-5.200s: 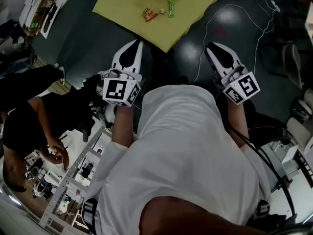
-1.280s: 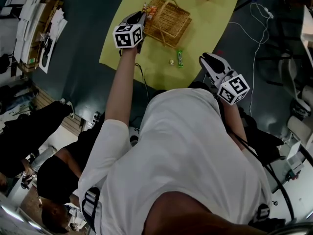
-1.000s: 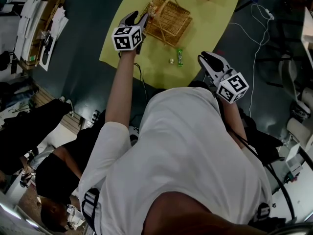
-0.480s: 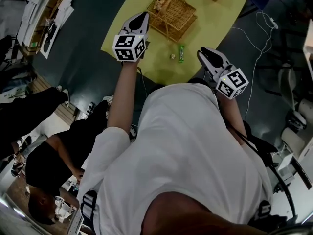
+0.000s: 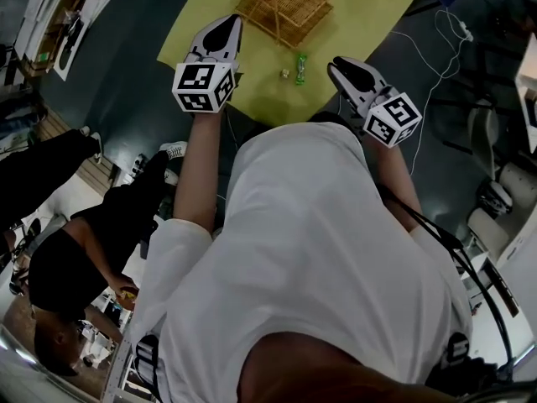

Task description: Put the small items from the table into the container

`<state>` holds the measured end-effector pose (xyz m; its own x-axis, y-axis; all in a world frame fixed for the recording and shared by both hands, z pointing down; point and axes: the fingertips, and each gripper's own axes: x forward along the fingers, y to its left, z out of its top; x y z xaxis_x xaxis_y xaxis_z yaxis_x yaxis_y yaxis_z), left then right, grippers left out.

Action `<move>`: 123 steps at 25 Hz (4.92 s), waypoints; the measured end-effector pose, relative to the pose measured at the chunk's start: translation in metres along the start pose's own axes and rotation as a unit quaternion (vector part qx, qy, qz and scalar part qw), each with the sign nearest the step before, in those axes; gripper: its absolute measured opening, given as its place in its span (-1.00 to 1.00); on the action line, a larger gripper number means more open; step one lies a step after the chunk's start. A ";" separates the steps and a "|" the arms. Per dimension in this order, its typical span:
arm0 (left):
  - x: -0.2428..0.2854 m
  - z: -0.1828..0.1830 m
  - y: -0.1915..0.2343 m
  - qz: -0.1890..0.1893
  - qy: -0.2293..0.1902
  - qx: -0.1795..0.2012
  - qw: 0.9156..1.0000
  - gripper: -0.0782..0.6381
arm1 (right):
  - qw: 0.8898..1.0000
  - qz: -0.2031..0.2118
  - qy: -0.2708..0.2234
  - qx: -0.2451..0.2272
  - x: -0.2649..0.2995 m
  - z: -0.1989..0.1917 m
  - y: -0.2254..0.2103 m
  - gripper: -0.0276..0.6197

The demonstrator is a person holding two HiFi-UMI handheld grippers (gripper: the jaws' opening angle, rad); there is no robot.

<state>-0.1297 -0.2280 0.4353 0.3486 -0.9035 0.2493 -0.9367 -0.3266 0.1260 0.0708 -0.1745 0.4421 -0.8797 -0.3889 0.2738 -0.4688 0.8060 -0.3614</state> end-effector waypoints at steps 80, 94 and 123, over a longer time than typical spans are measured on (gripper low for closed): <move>-0.087 -0.112 -0.053 0.074 0.045 -0.093 0.992 -0.76 | 0.987 -0.067 0.148 -0.010 0.109 -0.046 -0.105 -0.82; -0.121 -0.122 -0.044 0.122 0.054 -0.107 0.985 -0.76 | 0.984 -0.064 0.167 0.018 0.174 -0.028 -0.137 -0.82; -0.082 -0.106 -0.065 0.076 0.057 -0.052 0.994 -0.76 | 0.995 0.020 0.087 0.050 0.119 -0.010 -0.079 -0.49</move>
<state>-0.0940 -0.1038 0.5081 0.2105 -0.9010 0.3793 -0.9725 -0.1533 0.1755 0.0040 -0.2804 0.5119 -0.8752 -0.2669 0.4035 -0.4460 0.7681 -0.4594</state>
